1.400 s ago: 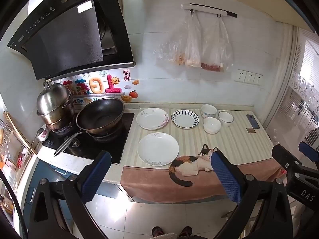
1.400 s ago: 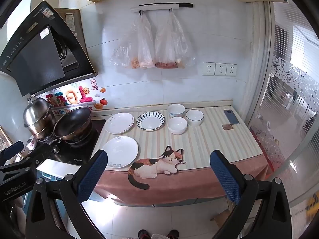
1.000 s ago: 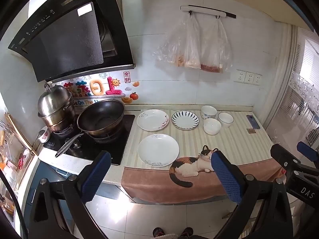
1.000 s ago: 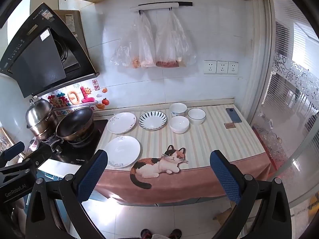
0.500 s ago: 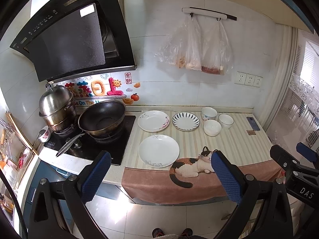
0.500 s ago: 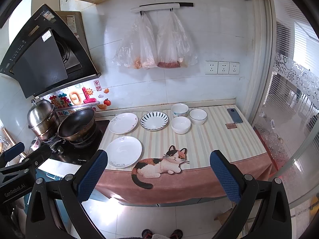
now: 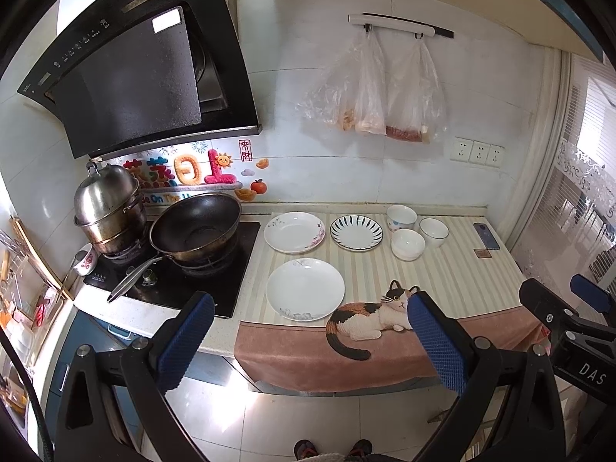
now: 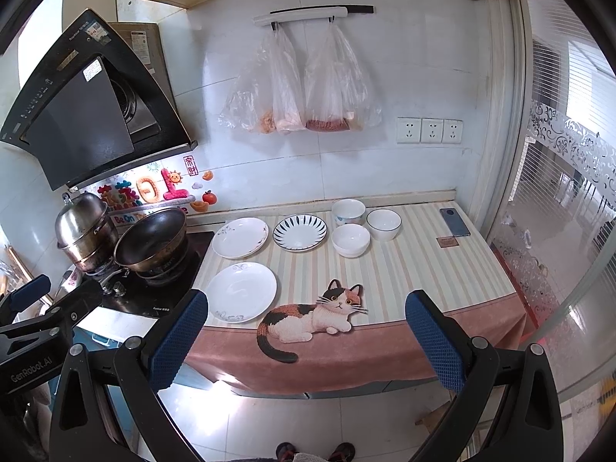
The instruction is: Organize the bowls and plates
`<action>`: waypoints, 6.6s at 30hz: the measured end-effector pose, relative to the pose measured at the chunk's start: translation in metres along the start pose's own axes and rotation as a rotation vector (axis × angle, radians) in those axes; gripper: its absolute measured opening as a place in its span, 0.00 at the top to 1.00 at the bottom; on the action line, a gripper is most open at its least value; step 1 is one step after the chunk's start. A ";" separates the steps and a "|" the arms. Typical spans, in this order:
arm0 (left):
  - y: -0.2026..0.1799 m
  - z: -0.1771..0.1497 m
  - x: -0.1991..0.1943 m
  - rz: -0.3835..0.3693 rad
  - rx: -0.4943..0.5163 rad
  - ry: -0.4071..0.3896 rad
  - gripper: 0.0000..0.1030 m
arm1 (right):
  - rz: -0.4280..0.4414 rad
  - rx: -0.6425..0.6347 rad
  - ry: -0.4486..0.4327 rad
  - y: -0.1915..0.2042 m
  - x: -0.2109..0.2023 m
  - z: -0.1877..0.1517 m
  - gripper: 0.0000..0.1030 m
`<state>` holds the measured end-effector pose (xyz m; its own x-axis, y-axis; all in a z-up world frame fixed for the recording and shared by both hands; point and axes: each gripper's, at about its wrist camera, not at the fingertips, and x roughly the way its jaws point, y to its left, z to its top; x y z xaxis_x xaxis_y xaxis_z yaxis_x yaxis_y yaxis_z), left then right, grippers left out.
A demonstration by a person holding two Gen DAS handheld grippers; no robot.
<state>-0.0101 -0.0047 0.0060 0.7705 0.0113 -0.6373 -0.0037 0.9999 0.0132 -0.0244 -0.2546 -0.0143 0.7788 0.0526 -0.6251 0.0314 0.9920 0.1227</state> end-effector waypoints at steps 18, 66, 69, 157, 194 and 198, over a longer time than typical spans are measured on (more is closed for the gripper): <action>0.003 -0.002 -0.003 0.000 -0.003 -0.008 0.00 | 0.004 -0.005 -0.007 0.002 -0.003 0.000 0.00; -0.010 0.006 0.030 0.031 -0.020 -0.021 0.00 | 0.033 0.002 -0.030 -0.015 0.018 0.014 0.00; -0.010 0.005 0.064 0.088 -0.033 -0.003 0.00 | 0.127 0.026 -0.038 -0.027 0.041 0.011 0.00; -0.083 -0.059 0.505 -0.060 -0.076 0.771 0.68 | 0.355 0.212 0.819 -0.147 0.591 -0.083 0.86; 0.137 0.017 0.616 0.080 -0.356 0.682 0.73 | 0.414 -0.084 0.698 0.123 0.819 0.096 0.77; 0.139 0.013 0.614 0.077 -0.358 0.667 0.74 | 0.441 -0.069 0.699 0.131 0.835 0.095 0.86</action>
<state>0.4706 0.1415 -0.3730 0.2120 -0.0305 -0.9768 -0.3359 0.9363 -0.1021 0.6891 -0.0919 -0.4473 0.1406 0.4752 -0.8686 -0.2415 0.8673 0.4354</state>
